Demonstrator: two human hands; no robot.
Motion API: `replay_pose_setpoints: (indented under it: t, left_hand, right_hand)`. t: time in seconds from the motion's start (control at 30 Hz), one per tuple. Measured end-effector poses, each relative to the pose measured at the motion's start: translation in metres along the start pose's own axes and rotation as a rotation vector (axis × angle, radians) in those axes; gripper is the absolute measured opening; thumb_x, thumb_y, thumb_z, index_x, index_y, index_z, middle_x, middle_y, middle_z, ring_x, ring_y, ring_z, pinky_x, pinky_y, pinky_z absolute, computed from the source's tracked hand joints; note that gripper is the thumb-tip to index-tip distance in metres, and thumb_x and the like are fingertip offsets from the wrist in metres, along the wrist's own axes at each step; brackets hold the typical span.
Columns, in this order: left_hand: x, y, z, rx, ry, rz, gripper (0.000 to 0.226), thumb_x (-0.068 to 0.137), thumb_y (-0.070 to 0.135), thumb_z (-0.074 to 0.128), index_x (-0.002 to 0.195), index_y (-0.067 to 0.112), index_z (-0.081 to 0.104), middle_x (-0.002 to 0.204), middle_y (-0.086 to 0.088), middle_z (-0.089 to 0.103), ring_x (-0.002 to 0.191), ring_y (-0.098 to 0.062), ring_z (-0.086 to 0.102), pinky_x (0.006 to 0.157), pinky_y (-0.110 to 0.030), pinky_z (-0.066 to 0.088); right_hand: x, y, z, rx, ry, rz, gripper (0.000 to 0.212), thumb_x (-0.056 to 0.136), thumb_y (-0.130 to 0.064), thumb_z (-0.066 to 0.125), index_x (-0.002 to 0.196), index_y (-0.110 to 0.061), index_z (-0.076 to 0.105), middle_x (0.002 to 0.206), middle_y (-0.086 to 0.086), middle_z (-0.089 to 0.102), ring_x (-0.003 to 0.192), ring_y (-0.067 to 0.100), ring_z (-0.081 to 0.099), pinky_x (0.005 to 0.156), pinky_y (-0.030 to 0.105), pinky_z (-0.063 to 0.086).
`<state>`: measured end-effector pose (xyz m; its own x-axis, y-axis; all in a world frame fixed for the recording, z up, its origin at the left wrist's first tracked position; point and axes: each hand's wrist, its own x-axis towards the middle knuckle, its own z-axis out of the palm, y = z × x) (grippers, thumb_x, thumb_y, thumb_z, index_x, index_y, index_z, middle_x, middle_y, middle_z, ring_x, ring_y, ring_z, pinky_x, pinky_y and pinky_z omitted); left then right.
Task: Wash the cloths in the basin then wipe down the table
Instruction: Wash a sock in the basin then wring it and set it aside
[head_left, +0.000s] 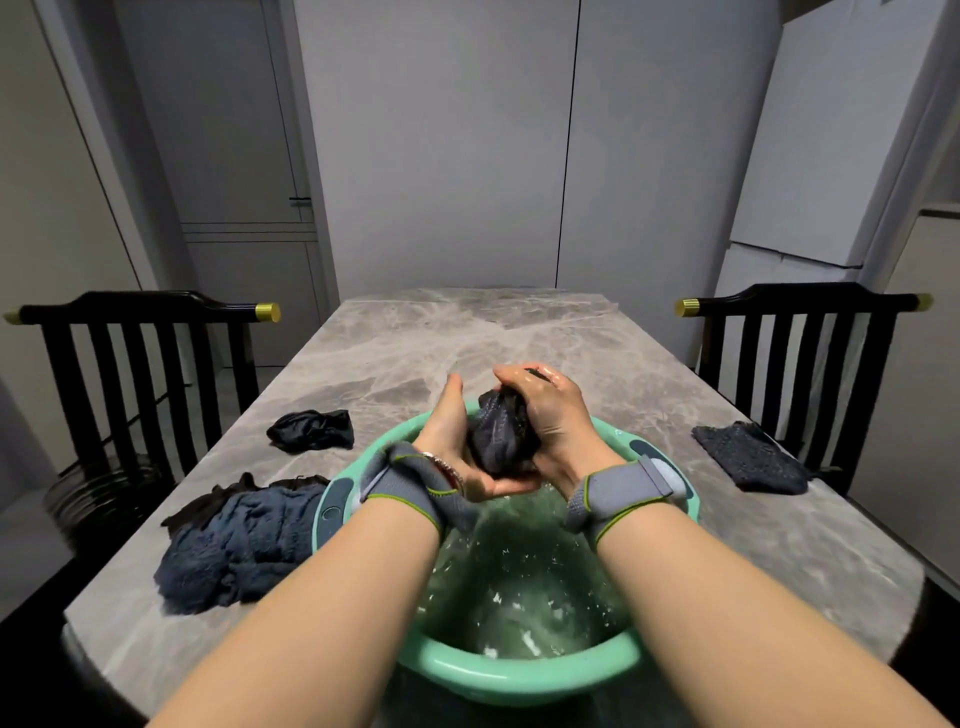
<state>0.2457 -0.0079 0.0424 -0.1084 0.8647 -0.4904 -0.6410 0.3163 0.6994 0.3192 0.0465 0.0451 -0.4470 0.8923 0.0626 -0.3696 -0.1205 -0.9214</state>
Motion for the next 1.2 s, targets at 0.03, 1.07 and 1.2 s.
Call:
replay_pose_setpoints:
  t: [0.03,1.07,1.2]
  left_hand:
    - [0.004,-0.001,0.003,-0.024,0.032,0.013,0.077,0.086,0.074,0.019,0.092,0.010,0.062,0.086,-0.014,0.067,0.103,-0.029,0.058,0.093,-0.051,0.038]
    - [0.020,-0.021,0.013,1.056,0.880,0.684,0.058,0.102,0.037,0.026,0.100,-0.004,0.067,0.113,-0.025,0.064,0.109,-0.039,0.056,0.087,-0.036,0.042]
    - [0.020,-0.023,0.009,1.237,0.857,0.716,0.053,0.101,0.036,0.029,0.095,0.000,0.068,0.107,-0.022,0.067,0.105,-0.037,0.058,0.083,-0.036,0.044]
  right_hand:
    - [0.000,0.000,0.001,-0.026,-0.010,-0.009,0.029,0.083,-0.003,0.064,0.058,-0.011,0.051,0.049,0.003,0.052,0.049,0.018,0.051,0.057,0.028,0.043]
    - [0.032,0.026,0.003,0.056,0.393,0.340,0.036,0.093,-0.014,0.042,0.057,-0.011,0.040,0.036,0.003,0.047,0.046,0.019,0.043,0.047,0.024,0.035]
    - [0.032,0.033,-0.006,0.083,0.351,0.457,0.033,0.097,-0.010,0.035,0.064,-0.010,0.037,0.044,0.005,0.047,0.051,0.017,0.039,0.048,0.023,0.031]
